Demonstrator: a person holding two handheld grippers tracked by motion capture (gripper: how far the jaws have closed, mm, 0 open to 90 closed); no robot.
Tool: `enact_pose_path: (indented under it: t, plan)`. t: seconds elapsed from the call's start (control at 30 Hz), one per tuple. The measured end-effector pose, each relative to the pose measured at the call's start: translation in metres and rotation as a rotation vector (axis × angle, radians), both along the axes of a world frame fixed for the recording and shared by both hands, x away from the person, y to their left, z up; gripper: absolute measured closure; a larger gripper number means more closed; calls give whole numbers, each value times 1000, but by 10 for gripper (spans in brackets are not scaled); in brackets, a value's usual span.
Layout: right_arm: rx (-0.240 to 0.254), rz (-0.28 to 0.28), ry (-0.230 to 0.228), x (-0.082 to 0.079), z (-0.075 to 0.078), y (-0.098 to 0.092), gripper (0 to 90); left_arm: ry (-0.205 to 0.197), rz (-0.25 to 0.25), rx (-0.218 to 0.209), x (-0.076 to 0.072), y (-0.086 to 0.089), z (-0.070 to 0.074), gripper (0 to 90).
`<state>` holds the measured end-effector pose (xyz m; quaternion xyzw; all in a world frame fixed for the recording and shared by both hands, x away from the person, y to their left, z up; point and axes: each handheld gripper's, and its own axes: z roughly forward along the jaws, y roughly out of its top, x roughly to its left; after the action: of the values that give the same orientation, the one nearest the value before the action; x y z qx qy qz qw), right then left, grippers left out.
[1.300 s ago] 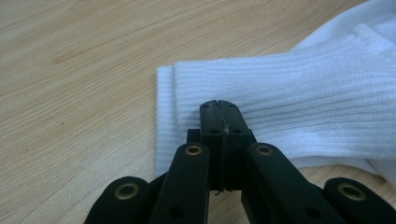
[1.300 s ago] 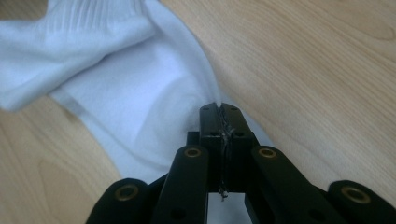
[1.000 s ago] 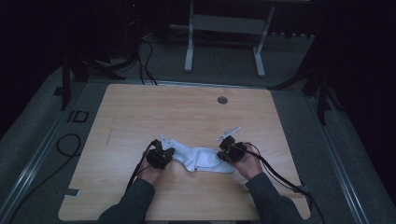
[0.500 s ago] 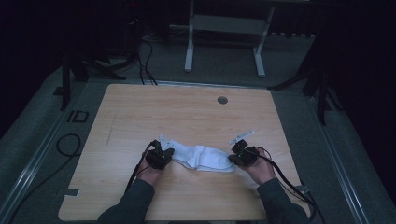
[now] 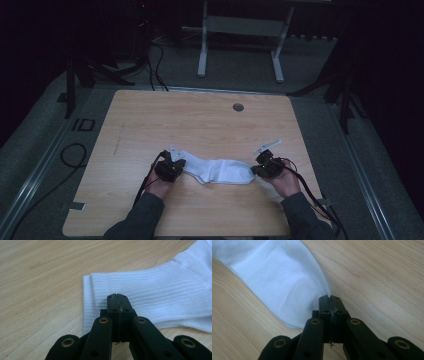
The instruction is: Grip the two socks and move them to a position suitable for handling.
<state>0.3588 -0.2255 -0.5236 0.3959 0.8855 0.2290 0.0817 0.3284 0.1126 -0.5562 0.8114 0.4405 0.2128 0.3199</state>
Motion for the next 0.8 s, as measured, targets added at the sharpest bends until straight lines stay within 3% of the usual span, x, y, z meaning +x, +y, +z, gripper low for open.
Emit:
enact_pose_path:
  t: [0.4, 0.5, 0.8]
  plan:
    - [6, -11, -9, 3, 1, -2, 884, -5, 26, 3, 1, 7, 0, 899]
    - [12, -17, -21, 3, 2, -3, 827, -5, 32, 7, 0, 6, 0, 899]
    - [62, 24, -88, -21, 22, 0, 783, -6, 36, 7, 0, 6, 0, 898]
